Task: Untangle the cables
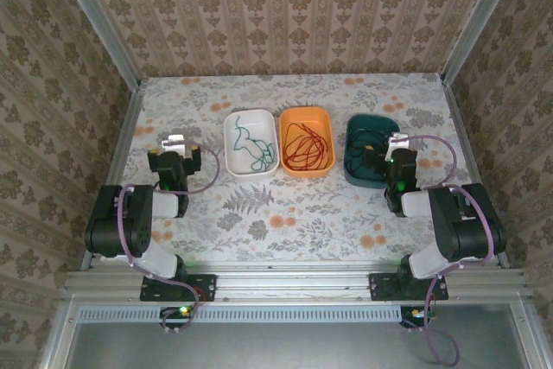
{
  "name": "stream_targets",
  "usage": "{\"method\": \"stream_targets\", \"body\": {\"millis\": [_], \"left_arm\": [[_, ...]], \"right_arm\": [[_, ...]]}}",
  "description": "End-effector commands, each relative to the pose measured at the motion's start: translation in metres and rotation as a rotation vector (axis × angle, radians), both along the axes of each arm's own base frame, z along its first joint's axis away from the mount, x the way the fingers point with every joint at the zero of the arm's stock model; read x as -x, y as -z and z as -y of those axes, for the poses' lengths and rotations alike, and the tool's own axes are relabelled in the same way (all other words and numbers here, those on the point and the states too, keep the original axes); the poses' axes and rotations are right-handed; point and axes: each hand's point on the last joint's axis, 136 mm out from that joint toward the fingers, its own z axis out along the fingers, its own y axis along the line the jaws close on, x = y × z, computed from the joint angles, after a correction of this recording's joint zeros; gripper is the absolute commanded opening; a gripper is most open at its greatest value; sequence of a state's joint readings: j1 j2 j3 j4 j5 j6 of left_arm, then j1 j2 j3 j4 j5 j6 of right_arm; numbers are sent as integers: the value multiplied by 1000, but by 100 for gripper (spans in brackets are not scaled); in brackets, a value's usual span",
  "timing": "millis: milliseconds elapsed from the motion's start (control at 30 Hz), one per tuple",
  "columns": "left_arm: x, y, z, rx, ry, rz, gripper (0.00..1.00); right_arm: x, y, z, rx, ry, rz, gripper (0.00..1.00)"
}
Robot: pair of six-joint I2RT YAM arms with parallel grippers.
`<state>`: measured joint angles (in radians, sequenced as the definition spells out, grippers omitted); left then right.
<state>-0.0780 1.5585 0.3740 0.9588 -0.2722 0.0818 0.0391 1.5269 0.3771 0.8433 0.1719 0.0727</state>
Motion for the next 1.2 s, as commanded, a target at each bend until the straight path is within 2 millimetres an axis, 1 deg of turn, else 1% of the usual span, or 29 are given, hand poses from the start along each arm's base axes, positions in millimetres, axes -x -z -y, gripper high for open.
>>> {"method": "stream_targets", "body": {"millis": [0, 1167], "left_arm": [[0, -1, 4, 20, 16, 19, 100], [-1, -1, 4, 20, 15, 20, 100]], "right_arm": [[-8, -14, 2, 26, 6, 44, 100], [-11, -12, 3, 2, -8, 29, 100]]}}
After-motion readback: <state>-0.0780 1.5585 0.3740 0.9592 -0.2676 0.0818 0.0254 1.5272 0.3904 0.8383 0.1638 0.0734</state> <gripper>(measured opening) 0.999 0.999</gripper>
